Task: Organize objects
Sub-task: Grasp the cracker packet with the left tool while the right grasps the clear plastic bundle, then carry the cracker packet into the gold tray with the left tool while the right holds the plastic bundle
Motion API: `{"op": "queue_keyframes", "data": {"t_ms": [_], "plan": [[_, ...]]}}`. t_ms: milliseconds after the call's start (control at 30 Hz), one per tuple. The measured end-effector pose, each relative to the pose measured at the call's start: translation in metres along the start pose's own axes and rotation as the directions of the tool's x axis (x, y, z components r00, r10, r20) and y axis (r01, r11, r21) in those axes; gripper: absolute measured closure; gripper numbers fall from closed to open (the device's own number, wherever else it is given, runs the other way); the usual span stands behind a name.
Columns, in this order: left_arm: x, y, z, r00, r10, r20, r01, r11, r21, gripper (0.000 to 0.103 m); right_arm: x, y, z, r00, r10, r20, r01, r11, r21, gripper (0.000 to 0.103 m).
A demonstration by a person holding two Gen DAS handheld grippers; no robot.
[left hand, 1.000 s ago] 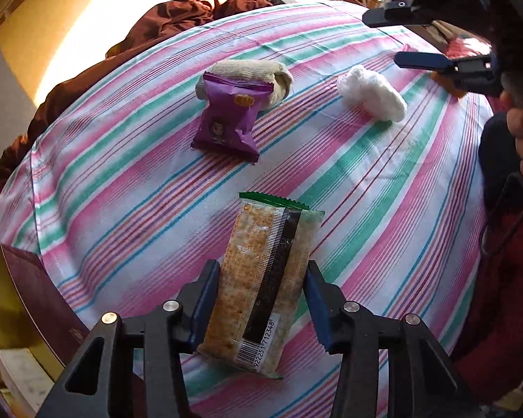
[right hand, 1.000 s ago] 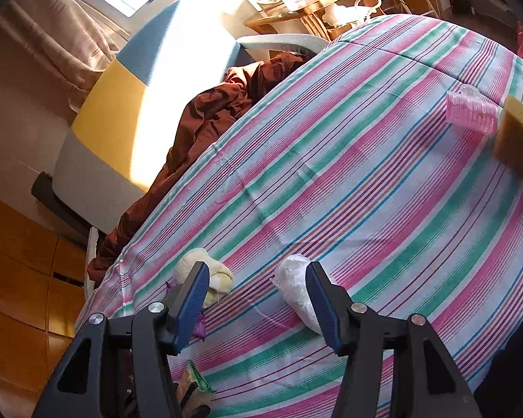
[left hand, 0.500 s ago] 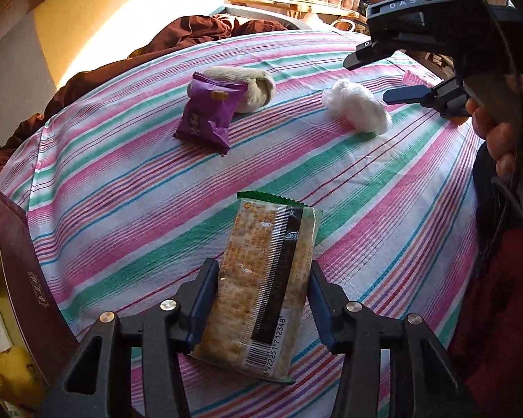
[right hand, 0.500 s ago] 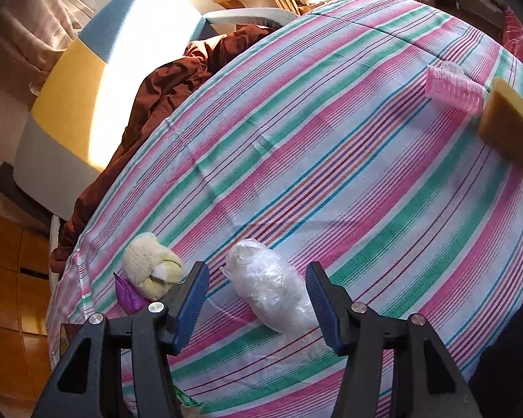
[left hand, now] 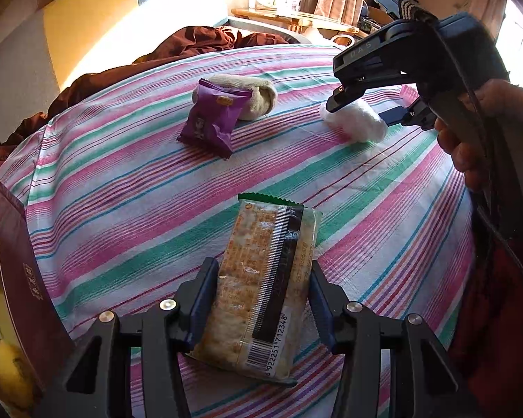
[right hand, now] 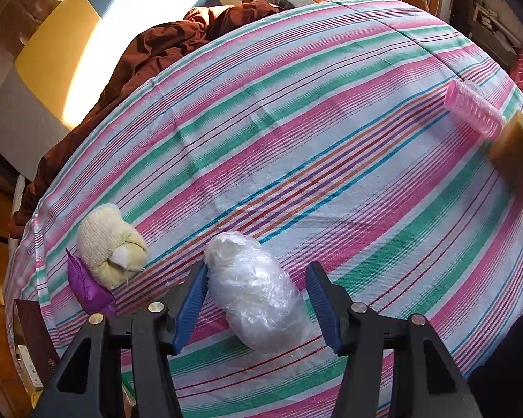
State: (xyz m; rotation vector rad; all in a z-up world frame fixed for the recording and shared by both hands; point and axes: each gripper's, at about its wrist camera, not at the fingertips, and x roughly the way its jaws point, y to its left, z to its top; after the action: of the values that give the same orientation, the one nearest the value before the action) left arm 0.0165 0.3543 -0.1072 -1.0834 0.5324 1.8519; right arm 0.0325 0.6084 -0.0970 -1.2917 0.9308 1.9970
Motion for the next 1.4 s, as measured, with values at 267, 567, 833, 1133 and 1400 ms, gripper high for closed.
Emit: {"op": "queue_keyframes", "data": {"t_ms": [267,567,833,1133,1400], "plan": [[-0.003,0.000,-0.005,1.000,0.017,0.020,-0.017,1.000,-0.001,0.052,0.004,0.032,-0.013,1.000,-0.024,-0.009,0.022,0.977,-0.214,0.066],[-0.006,0.000,-0.009,0.998,0.049,0.048,-0.048,0.999,-0.021,0.054,0.007,0.034,-0.019,0.998,-0.065,-0.009,0.060,0.958,-0.279,0.065],[-0.018,-0.002,-0.021,0.998,0.030,0.048,-0.029,0.999,-0.019,0.054,0.005,0.031,-0.022,0.997,-0.078,-0.004,0.073,0.953,-0.296,0.065],[-0.065,0.008,-0.029,0.992,0.004,0.123,0.005,0.997,-0.074,0.054,0.003,0.027,-0.026,0.995,-0.095,0.009,0.093,0.941,-0.325,0.065],[-0.121,0.060,-0.029,0.969,0.116,0.219,-0.063,0.969,-0.237,0.054,0.001,0.025,-0.031,0.992,-0.122,0.029,0.124,0.923,-0.364,0.065]]}}
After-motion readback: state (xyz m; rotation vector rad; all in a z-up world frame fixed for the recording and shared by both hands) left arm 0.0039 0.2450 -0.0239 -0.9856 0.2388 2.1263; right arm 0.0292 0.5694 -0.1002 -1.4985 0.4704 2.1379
